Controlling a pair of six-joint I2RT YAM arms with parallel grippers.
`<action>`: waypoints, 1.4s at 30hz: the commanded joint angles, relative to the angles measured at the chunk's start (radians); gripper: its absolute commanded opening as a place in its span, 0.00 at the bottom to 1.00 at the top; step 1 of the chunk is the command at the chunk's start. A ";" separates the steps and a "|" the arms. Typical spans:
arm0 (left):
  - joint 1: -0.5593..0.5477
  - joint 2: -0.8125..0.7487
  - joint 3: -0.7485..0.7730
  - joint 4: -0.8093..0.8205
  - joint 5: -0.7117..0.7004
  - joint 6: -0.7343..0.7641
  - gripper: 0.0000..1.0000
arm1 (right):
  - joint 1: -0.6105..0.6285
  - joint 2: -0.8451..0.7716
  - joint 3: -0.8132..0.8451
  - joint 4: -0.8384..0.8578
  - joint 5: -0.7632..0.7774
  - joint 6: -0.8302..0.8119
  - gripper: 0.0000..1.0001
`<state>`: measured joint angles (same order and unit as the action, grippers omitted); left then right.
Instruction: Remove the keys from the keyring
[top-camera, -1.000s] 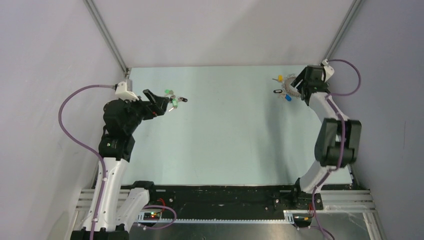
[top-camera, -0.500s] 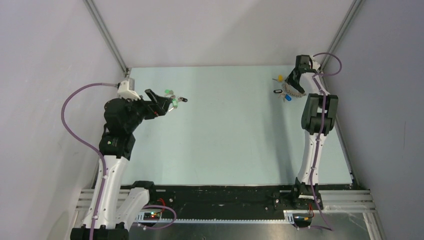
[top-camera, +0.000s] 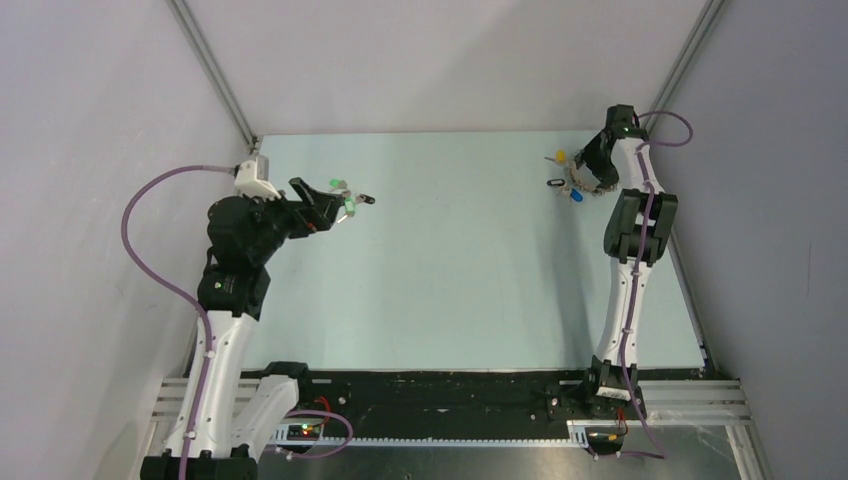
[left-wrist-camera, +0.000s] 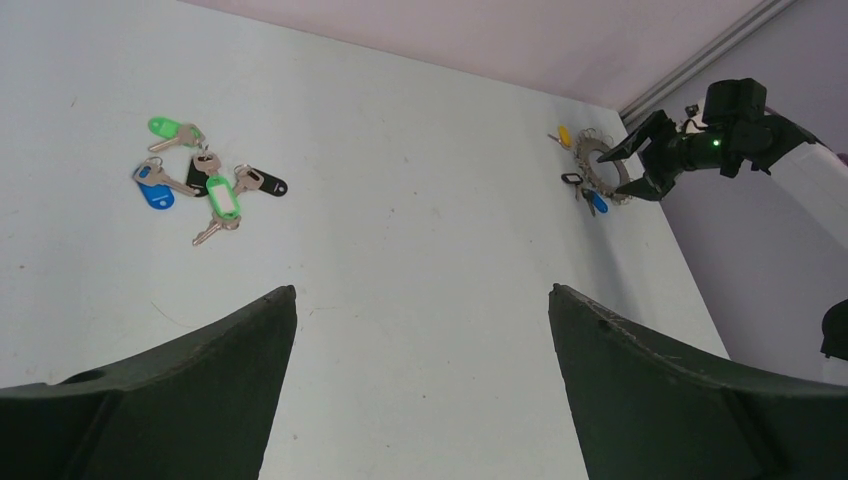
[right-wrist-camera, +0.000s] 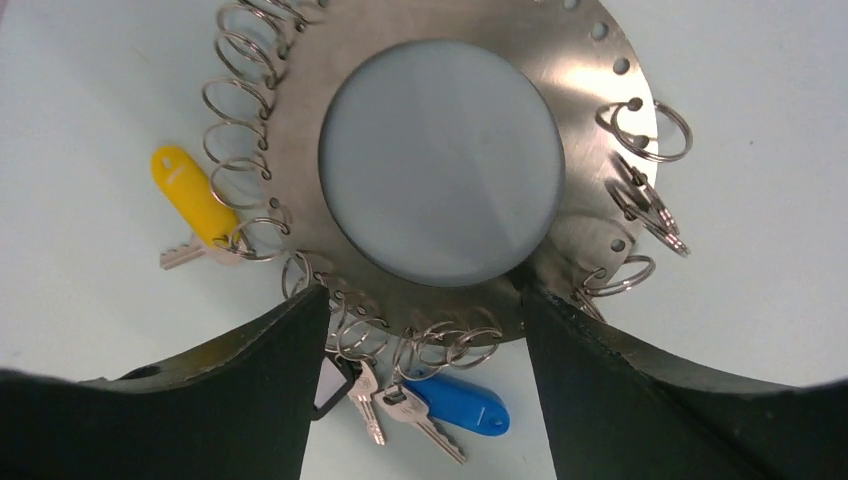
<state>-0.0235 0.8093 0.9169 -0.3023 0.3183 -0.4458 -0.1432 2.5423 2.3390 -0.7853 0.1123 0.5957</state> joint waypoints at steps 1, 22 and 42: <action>0.005 -0.011 0.046 0.018 0.008 -0.003 0.98 | 0.005 0.030 0.008 -0.072 -0.097 0.088 0.75; 0.007 -0.039 0.046 -0.002 -0.018 0.013 0.98 | 0.294 -0.629 -0.920 0.284 -0.240 0.213 0.74; 0.008 -0.031 0.050 -0.009 -0.016 0.011 0.98 | 0.500 -0.498 -0.754 0.158 0.129 -0.325 0.76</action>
<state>-0.0235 0.7826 0.9203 -0.3180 0.3065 -0.4442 0.3359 1.9644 1.5005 -0.5911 0.1631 0.3279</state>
